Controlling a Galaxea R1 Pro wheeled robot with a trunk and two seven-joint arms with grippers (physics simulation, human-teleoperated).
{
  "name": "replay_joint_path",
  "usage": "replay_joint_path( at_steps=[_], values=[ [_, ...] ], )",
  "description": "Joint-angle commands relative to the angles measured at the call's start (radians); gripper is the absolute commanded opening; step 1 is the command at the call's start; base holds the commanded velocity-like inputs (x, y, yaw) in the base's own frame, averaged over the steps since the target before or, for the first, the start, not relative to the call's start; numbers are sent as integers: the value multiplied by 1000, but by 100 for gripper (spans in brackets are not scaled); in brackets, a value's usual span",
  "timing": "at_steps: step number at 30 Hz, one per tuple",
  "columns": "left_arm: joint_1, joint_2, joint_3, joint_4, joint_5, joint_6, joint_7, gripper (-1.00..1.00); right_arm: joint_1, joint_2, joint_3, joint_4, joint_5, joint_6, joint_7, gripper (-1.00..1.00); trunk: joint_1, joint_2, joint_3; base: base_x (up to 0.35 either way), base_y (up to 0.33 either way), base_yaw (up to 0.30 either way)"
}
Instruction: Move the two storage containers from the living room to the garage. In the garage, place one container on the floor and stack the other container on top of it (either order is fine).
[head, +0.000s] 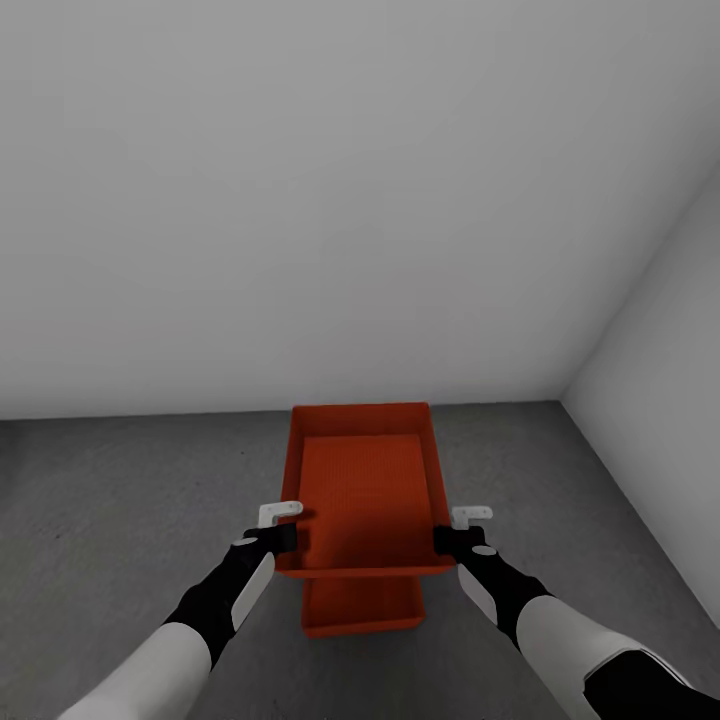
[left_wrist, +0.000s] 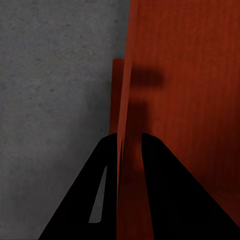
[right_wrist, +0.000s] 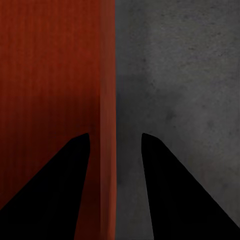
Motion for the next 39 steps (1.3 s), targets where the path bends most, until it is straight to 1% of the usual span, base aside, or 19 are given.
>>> replay_joint_path(
  at_steps=[1, 39],
  values=[
    [-1, 2, 13, -4, -22, -7, 16, -100, 0, -6, -19, 16, -12, -3, -2, -100, 0, -2, -3, 0, 0, 0],
    [-1, 2, 12, -6, -22, -7, 16, -100, 0, -6, -19, 15, -12, -3, -2, -100, 0, -2, -64, 0, 0, 0]
  ],
)
